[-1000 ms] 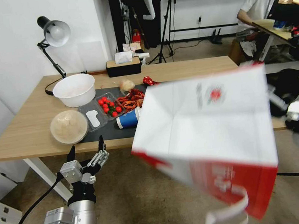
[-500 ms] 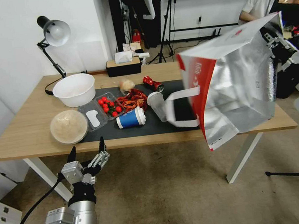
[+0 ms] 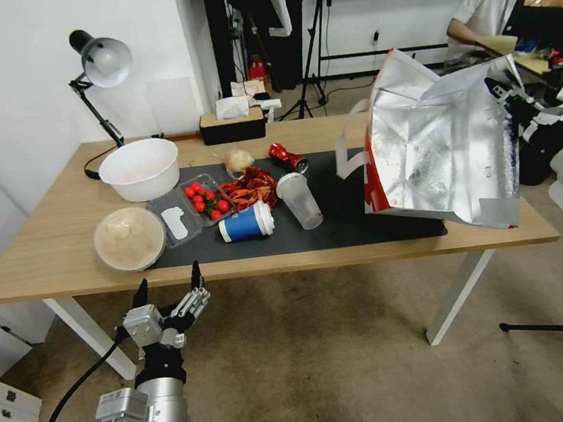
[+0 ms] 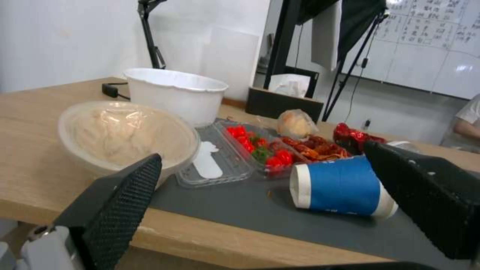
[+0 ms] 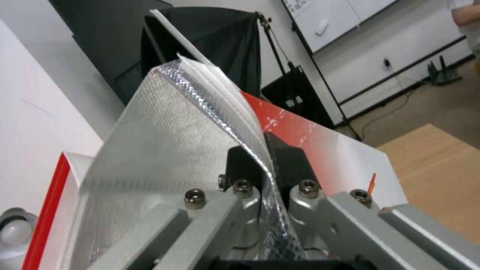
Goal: Pick up the food delivery bag from the floor and place it on the table.
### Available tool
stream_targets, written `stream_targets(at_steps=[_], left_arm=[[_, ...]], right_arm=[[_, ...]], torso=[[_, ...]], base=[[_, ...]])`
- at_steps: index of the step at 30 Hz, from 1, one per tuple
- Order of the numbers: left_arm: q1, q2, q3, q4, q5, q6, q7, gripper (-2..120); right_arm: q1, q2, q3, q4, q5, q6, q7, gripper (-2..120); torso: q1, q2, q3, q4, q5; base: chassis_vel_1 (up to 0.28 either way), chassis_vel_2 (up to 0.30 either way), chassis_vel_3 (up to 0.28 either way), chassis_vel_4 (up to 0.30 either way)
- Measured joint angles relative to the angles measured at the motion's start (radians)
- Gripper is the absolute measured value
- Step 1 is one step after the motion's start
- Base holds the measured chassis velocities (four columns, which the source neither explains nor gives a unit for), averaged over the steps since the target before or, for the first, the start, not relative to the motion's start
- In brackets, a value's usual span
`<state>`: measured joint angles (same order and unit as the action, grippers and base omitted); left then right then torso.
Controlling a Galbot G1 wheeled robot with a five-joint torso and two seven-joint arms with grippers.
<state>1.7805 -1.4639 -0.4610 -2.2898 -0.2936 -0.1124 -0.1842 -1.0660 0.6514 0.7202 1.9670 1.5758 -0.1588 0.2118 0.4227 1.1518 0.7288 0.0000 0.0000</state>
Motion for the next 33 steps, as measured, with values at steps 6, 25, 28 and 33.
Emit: stream_targets(at_steps=[6, 25, 28, 33], left_arm=[[0.008, -0.002, 0.0, 0.0, 0.003, -0.006, 0.0, 100], [0.024, -0.006, 0.006, -0.021, 0.02, -0.018, -0.002, 100], [0.027, -0.007, 0.006, -0.026, 0.02, -0.019, -0.003, 100], [0.031, -0.01, 0.007, -0.031, 0.021, -0.023, -0.003, 100]], right_arm=[[0.02, -0.002, -0.013, -0.023, 0.021, -0.03, -0.022, 0], [0.023, -0.024, -0.016, -0.05, -0.186, 0.041, -0.118, 72], [0.023, -0.025, -0.016, -0.05, -0.202, 0.043, -0.121, 82], [0.013, -0.028, -0.015, -0.05, -0.239, 0.053, -0.132, 99]], torso=[[0.0, 0.0, 0.0, 0.0, 0.0], [0.0, -0.001, 0.0, 0.0, 0.0], [0.0, -0.001, 0.0, -0.0001, 0.0], [0.0, -0.001, 0.0, 0.0, 0.0]], base=[[0.0, 0.0, 0.0, 0.0], [0.0, 0.0, 0.0, 0.0], [0.0, 0.0, 0.0, 0.0], [0.0, 0.0, 0.0, 0.0]])
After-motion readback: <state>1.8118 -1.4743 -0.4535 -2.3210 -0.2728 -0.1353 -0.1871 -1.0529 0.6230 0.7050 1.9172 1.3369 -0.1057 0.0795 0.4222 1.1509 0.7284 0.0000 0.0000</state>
